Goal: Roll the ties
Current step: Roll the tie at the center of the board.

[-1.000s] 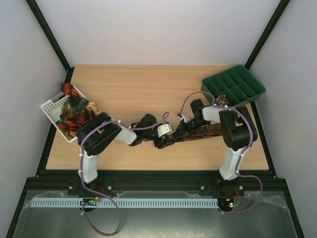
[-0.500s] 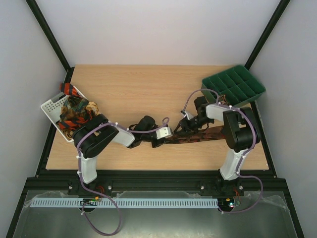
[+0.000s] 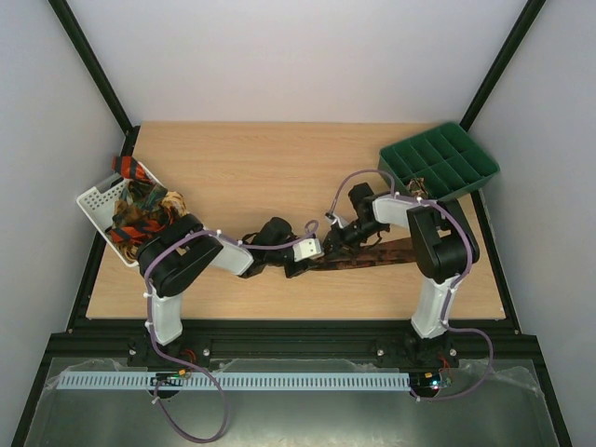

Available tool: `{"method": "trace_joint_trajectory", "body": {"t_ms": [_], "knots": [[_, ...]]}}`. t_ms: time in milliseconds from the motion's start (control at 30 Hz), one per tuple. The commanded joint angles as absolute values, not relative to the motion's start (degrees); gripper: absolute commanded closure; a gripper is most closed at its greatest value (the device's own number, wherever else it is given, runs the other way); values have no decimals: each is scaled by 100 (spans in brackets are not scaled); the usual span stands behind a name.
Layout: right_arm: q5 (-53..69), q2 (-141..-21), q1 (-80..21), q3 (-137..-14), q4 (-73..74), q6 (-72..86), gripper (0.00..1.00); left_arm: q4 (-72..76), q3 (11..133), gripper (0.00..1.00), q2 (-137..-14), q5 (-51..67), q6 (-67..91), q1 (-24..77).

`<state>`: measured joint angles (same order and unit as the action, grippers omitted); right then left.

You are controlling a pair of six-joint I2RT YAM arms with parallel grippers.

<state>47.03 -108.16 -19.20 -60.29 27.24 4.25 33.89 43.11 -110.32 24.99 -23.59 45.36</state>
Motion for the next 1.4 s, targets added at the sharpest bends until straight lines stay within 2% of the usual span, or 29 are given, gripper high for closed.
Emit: {"method": "trace_joint_trajectory", "body": {"t_ms": [0, 67, 200, 367, 700, 867, 1067, 1367], "knots": [[3939, -11085, -1876, -6210, 2954, 369, 97, 2456, 4181, 57, -11125, 2267, -2518, 4543], [3804, -11065, -1836, -6150, 2982, 264, 99, 2436, 4194, 55, -11103, 2291, -2544, 4520], [3441, -11044, -1757, -5840, 2928, -23, 99, 2458, 4236, 35, -10931, 2573, -2559, 4444], [2642, -11065, -1699, -5392, 2544, -321, 99, 2877, 4087, 23, -10554, 3131, -2266, 4419], [2620, -11159, -1948, -5237, 2208, -114, 99, 3761, 4185, 20, -11028, 3069, -1221, 4421], [2977, -11689, -2133, -5745, 2272, 43, 99, 3799, 3846, 21, -10656, 3075, -1365, 4151], [3734, -11733, -2171, -5854, 2215, 61, 99, 3437, 3140, 20, -10018, 3257, -2292, 3782], [3943, -11972, -2175, -5677, 2317, -54, 99, 4806, 3289, 20, -10739, 3171, -1930, 4100]]}}
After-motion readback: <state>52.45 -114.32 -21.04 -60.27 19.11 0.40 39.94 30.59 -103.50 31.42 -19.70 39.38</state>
